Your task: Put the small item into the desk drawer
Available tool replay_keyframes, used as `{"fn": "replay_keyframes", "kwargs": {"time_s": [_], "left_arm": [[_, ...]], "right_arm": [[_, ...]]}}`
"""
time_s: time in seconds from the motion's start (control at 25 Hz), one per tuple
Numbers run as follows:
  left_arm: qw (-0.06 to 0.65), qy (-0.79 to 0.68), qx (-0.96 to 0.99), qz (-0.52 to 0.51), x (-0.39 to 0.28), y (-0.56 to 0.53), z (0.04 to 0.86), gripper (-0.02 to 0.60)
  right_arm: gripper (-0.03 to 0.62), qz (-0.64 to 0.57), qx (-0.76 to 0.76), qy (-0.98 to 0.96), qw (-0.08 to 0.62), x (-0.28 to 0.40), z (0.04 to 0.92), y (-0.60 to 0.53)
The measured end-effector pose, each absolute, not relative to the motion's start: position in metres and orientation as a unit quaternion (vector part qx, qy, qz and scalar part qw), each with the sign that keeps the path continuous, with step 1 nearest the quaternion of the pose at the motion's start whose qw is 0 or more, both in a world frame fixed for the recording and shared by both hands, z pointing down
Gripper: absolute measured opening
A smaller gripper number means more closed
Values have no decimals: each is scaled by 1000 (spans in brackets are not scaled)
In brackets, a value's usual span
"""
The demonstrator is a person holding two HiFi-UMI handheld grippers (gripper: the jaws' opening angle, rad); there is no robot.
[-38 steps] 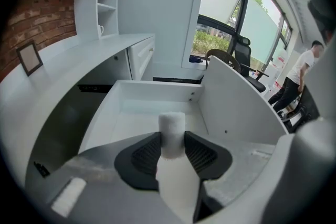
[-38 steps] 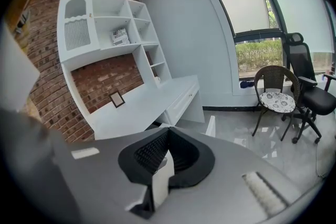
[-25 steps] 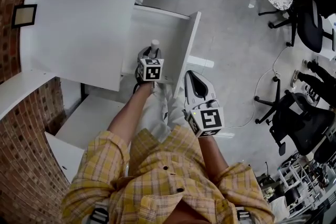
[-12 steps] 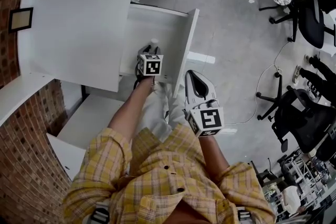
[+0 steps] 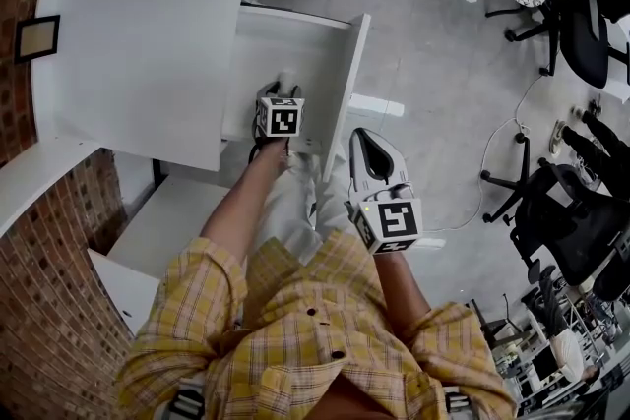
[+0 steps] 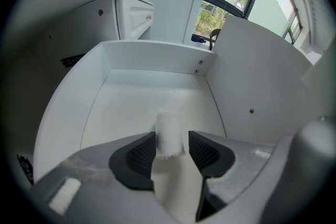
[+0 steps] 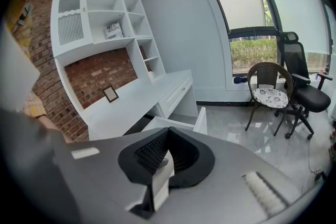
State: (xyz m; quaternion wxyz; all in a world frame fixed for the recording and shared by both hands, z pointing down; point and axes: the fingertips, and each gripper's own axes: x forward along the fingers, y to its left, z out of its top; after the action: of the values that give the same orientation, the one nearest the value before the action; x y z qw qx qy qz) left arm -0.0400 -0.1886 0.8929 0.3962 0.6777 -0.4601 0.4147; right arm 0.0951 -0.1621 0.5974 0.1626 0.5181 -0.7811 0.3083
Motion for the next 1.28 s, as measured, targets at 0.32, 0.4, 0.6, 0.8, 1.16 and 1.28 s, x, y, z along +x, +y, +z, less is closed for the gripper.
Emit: {"fn": "replay_keyframes", "kwargs": {"time_s": [0.32,0.4,0.6,0.8,1.16,1.28], "left_arm": [[396,-469,681,399,-42,-187,876,206],[398,-471,682,394,-42,-185,869,206],[390,-476,688,385,-41,-181,846,206],[388,-485,690,373,-41,-179,819,187],[361,-501,714,330,-40,-187,754,141],[344,-509,719,326,-43,-188,725,78]], "right_arm": [[-2,314,513,-784,152,90,592,-160],[-2,312,513,-785,154,89,591,-158],[-2,307,503,-793,155,83,584,-152],[-2,301,500,-798,150,79,572,-148],[-2,286,499,-807,138,79,548,-147],[-2,286,498,-808,134,77,540,-143]]}}
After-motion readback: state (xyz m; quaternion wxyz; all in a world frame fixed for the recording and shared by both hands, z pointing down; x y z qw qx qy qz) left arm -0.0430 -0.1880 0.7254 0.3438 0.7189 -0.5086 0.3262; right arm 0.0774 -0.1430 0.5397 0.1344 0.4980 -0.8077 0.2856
